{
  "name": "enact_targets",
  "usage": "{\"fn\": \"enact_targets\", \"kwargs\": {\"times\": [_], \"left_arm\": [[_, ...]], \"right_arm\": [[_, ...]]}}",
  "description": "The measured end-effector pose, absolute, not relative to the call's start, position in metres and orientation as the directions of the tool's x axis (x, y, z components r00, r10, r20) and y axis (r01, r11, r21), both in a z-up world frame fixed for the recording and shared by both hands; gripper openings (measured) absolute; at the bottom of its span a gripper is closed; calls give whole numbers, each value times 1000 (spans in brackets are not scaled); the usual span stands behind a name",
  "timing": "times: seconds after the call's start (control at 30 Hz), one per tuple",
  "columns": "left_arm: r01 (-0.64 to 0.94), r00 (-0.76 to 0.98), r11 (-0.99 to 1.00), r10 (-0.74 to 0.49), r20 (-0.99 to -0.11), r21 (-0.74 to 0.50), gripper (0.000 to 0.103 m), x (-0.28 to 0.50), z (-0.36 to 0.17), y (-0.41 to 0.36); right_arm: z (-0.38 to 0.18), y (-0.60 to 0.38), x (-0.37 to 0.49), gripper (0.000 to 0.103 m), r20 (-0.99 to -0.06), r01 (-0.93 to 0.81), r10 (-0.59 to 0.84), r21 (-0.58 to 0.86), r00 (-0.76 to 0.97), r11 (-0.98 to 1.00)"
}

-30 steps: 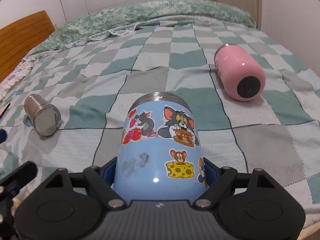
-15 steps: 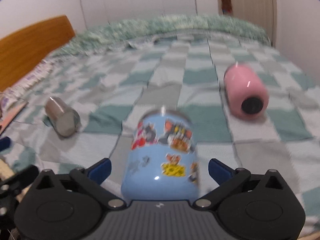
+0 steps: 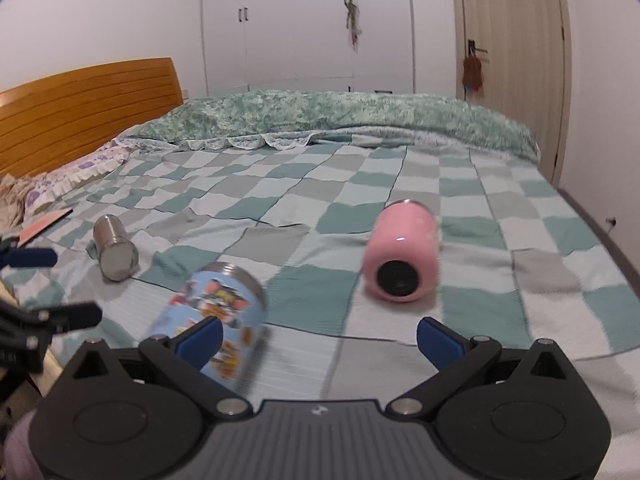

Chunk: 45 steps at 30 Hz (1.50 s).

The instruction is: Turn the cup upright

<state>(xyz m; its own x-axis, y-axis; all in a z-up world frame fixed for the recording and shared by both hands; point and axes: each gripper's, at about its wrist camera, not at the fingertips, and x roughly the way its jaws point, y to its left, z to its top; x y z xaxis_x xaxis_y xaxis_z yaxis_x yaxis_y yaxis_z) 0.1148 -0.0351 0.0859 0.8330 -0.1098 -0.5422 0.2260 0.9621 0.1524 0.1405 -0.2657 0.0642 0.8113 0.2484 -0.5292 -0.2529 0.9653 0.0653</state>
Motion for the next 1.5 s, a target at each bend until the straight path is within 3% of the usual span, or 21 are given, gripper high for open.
{"fn": "enact_targets", "kwargs": {"times": [0.4,0.67,1.03,1.13,1.17,1.5], "left_arm": [[193,708,974,-57,-704,115,103,175,76,-94],[89,558,996,-35,-829,17,103,224,61,-99],[41,475,999,1,-880,24,103,249,47,-106],[31,441,999,-4,-897,12,95,254,42,-106],[31,428,1000,-14,-904,-1,87,254,40,-106],[42,420,999,-33,-907,-17,85,253,40,-106]], "right_arm": [[35,-321,165,103,-520,-332,288,8,804,943],[16,-336,186,103,-529,-360,316,20,788,933],[-3,-340,203,103,-529,-403,372,62,763,913],[-2,-340,204,103,-524,-406,378,66,763,911],[-2,-340,204,103,-523,-407,380,68,763,911],[0,-343,202,103,-514,-393,379,87,769,915]]}}
